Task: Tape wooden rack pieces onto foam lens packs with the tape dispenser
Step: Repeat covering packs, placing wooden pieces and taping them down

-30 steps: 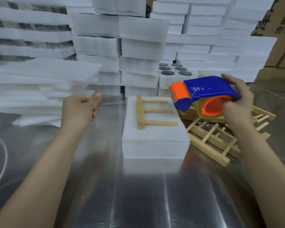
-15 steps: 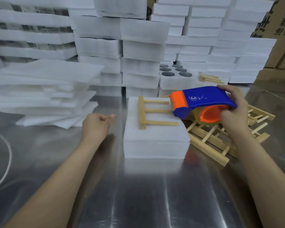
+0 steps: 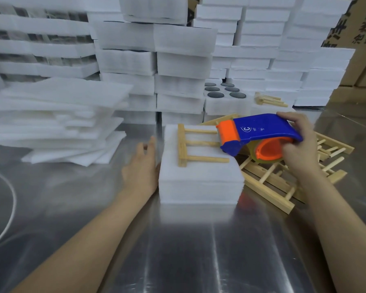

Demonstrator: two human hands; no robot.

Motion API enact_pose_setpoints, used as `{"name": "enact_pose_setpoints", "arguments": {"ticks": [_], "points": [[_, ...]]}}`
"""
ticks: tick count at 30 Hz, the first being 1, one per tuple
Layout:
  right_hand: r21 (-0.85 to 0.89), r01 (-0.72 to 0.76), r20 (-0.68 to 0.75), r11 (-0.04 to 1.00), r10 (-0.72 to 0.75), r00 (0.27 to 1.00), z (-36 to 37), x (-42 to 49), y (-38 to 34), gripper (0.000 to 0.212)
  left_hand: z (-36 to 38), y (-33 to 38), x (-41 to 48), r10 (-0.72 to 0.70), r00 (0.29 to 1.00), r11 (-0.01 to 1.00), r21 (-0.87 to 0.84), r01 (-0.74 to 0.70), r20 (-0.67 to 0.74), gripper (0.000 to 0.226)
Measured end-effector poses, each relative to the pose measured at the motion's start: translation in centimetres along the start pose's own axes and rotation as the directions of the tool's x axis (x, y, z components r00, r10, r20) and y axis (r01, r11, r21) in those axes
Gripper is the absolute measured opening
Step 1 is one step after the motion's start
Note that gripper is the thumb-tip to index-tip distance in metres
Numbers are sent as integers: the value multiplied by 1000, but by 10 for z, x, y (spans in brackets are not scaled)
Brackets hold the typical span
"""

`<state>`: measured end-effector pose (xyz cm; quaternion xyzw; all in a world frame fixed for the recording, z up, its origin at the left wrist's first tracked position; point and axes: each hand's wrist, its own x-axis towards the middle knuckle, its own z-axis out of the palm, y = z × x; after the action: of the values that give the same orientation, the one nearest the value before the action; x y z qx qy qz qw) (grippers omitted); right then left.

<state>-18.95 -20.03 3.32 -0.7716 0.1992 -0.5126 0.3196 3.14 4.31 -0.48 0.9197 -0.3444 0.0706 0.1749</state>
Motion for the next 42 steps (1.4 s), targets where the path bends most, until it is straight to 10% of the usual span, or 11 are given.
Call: {"name": "enact_pose_setpoints", "arguments": {"ticks": [7, 13, 18, 31, 36, 42], "points": [[14, -27, 5, 1000, 27, 1000, -1, 1, 0, 66, -50, 21, 20, -88, 982, 899, -439, 5, -169, 41], [-32, 23, 52, 999, -21, 998, -10, 6, -6, 64, -49, 105, 22, 160, 955, 980, 75, -183, 249, 41], [-151, 79, 184, 985, -51, 982, -36, 20, -3, 80, -38, 99, 21, 109, 970, 984, 115, -137, 219, 53], [-219, -59, -47, 974, 50, 998, -103, 16, 39, 82, -46, 121, 29, -30, 959, 928, 365, -78, 283, 56], [-241, -11, -23, 970, 5, 1000, -102, 14, 32, 75, -33, 173, 35, 389, 914, 897, -275, -346, 119, 17], [-186, 10, -37, 983, -17, 999, -105, 11, 28, 62, -7, 180, 43, 393, 900, 914, -188, -360, 188, 34]]}}
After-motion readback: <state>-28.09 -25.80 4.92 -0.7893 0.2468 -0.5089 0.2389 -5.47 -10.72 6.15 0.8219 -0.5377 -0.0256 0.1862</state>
